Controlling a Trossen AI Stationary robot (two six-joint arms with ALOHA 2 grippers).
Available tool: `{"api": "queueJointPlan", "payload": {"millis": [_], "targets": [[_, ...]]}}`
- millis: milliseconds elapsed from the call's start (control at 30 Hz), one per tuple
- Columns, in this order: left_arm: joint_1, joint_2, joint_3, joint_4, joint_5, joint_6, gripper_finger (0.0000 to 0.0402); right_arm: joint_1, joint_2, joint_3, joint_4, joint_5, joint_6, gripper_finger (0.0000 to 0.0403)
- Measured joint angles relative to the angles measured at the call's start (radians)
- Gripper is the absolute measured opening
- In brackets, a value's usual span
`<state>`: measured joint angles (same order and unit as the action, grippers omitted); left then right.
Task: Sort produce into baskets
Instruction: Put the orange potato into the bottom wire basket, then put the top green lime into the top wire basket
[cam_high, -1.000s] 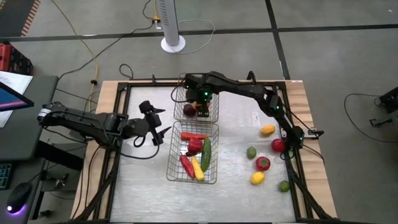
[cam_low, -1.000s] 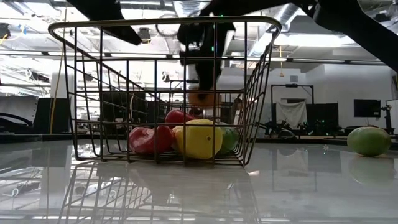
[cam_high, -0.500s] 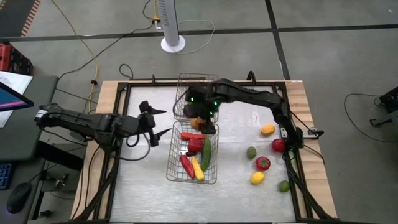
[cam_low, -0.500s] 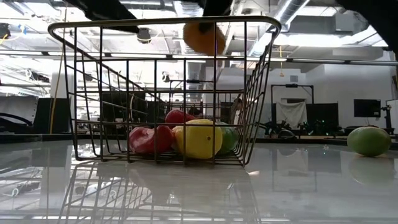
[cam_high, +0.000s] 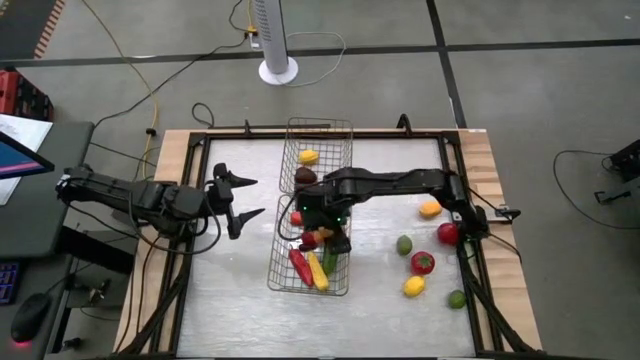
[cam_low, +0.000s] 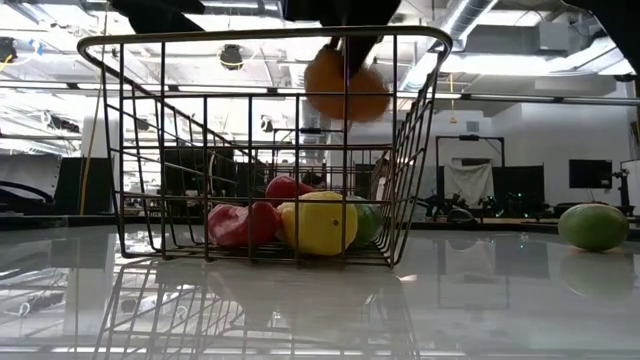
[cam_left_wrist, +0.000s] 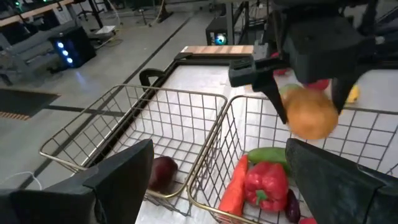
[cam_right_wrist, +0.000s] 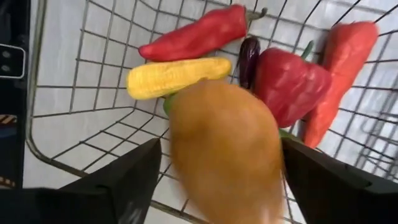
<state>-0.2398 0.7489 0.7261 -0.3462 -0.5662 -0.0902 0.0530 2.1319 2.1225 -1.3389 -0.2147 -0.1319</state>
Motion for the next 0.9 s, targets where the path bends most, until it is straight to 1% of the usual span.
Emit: {"api": "queueJointPlan", "payload": {"millis": [167,233,333,400,433,533,700,800,900], "targets": [[0.000,0.023,0.000,0.005,-0.034,0.004,0.0352,0.001,0.001,-0.018,0.014,0.001,0.004,0.0378],[0.000,0.035,0.000,0.005,-0.045,0.005,0.0352,0.001,-0.004,-0.015,-0.008,0.027,0.011,0.0385],[0.001,0.046,0.000,0.006,-0.049,0.004,0.0352,0.002,-0.043,-0.014,-0.114,0.129,0.059,0.0387],[0.001,0.050,0.000,0.005,-0.050,0.004,0.0352,0.007,-0.105,-0.044,-0.208,0.216,0.115,0.0383],[0.001,0.051,0.000,0.005,-0.050,0.004,0.0352,0.012,-0.144,-0.073,-0.216,0.255,0.145,0.0381],[0.001,0.051,0.000,0.001,-0.050,0.010,0.0352,0.024,-0.302,-0.233,-0.132,0.302,0.235,0.0374],[0.001,0.051,0.000,-0.003,-0.050,0.010,0.0352,0.057,-0.554,-0.646,0.101,0.343,0.431,0.0368],[0.002,0.051,0.000,0.005,-0.054,0.010,0.0352,0.059,-0.662,-0.866,0.159,0.335,0.544,0.0368],[0.009,0.051,0.000,0.007,-0.070,0.010,0.0352,0.053,-0.724,-1.030,0.206,0.316,0.632,0.0367]]}}
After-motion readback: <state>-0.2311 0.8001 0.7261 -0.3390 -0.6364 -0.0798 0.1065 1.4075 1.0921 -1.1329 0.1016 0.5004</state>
